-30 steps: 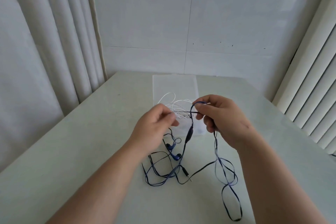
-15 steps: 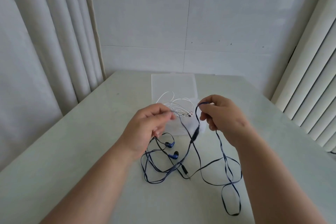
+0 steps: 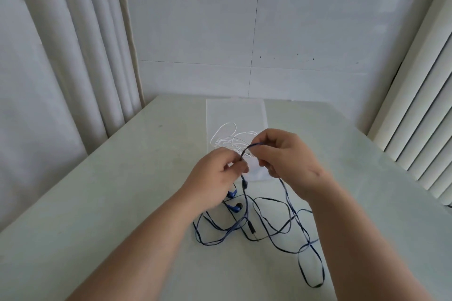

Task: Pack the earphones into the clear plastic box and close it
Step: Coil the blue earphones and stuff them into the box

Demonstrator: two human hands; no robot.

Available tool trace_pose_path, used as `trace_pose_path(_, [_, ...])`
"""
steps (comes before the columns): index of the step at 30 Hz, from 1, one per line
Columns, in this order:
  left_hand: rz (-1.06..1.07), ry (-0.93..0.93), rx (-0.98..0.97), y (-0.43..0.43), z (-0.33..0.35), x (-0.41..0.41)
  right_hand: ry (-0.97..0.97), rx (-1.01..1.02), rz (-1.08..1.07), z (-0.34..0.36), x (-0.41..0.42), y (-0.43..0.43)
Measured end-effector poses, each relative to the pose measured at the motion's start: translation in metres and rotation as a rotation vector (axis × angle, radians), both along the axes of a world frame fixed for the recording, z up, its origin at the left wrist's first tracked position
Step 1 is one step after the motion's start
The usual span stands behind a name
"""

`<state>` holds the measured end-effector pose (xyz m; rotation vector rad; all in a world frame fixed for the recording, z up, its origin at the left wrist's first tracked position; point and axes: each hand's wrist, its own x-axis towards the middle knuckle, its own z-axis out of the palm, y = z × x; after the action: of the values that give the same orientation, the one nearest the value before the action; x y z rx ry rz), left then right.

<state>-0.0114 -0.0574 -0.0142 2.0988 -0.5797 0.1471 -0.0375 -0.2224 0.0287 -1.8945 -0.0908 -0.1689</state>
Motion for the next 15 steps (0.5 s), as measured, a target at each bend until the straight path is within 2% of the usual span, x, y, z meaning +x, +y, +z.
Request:
trace_pose_path(2, [0.048,0.024,-0.303,0.004,0.003,0.001,-0.015,-0.016,-0.079,0.0,0.001,-0.009])
trace_pose_path(5, [0.165,0.076,-0.895,0.017,0.011,0.008,-0.072,-0.224,-0.288,-0.001,0.005,-0.023])
trace_pose_path(7, [0.278,0.097,-1.089,0.03,0.017,0.014,-0.069,-0.314,-0.416,0.0,0.007,-0.031])
trace_pose_path(9, [0.346,0.112,-1.128,0.037,0.018,0.018,-0.027,-0.306,-0.502,0.0,0.007,-0.038])
trace_pose_path(12, [0.387,0.065,-1.057,0.038,0.015,0.019,0.029,-0.318,-0.574,-0.001,0.005,-0.04])
trace_pose_path(15, [0.396,0.039,-0.981,0.035,0.015,0.016,-0.012,-0.121,-0.505,0.002,0.007,-0.035])
